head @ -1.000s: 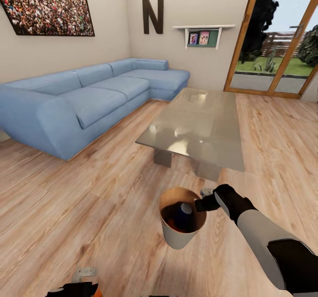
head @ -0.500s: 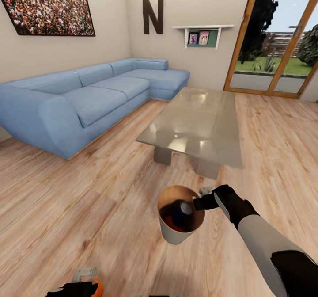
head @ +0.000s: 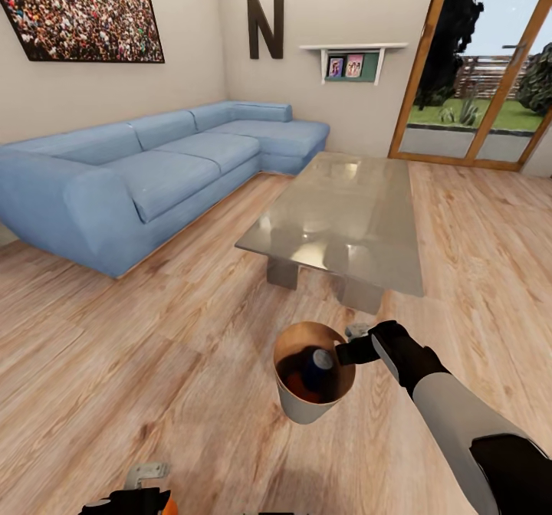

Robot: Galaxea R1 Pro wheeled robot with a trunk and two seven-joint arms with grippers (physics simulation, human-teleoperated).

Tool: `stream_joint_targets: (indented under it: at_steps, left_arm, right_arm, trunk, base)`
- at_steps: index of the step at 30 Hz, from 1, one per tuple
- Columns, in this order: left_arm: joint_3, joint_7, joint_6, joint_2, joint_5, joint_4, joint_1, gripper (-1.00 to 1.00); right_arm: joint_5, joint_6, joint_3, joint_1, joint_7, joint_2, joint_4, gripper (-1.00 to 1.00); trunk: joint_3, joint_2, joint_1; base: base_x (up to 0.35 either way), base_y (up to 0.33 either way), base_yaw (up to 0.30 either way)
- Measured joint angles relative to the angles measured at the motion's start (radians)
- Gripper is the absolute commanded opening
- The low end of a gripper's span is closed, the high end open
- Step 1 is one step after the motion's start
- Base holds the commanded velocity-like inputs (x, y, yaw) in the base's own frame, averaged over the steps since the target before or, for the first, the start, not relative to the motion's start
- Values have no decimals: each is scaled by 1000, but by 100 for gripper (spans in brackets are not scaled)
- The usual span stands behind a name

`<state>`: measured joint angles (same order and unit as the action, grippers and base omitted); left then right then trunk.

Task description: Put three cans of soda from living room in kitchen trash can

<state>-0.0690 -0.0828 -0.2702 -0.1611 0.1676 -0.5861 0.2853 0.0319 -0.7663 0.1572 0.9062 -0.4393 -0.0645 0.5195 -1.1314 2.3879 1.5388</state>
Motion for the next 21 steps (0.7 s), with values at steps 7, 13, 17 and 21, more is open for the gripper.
stream_joint_targets:
  at_steps: [7, 13, 17, 21]
  left_arm:
    - [-1, -2, 0, 0, 0, -1, 0, 100]
    - [0, 0, 0, 0, 0, 0, 0, 100]
    - [1, 3, 0, 0, 0, 0, 0, 100]
    - [1, 5, 0, 1, 0, 1, 0, 100]
  right_arm:
    - [0, 0, 1, 0, 0, 0, -1, -100]
    - [0, 0, 0, 0, 0, 0, 0, -100]
    - [-2, 0, 0, 0, 0, 0, 1, -100]
    - [-2, 0, -1, 0, -1, 0, 2, -100]
  trunk:
    - [0, 0, 0]
    - [0, 0, 0]
    - [0, 0, 0]
    - [0, 0, 0]
  base:
    - [126, 14, 0]
    - [94, 7, 0]
    - [13, 1, 0]
    - [3, 0, 0]
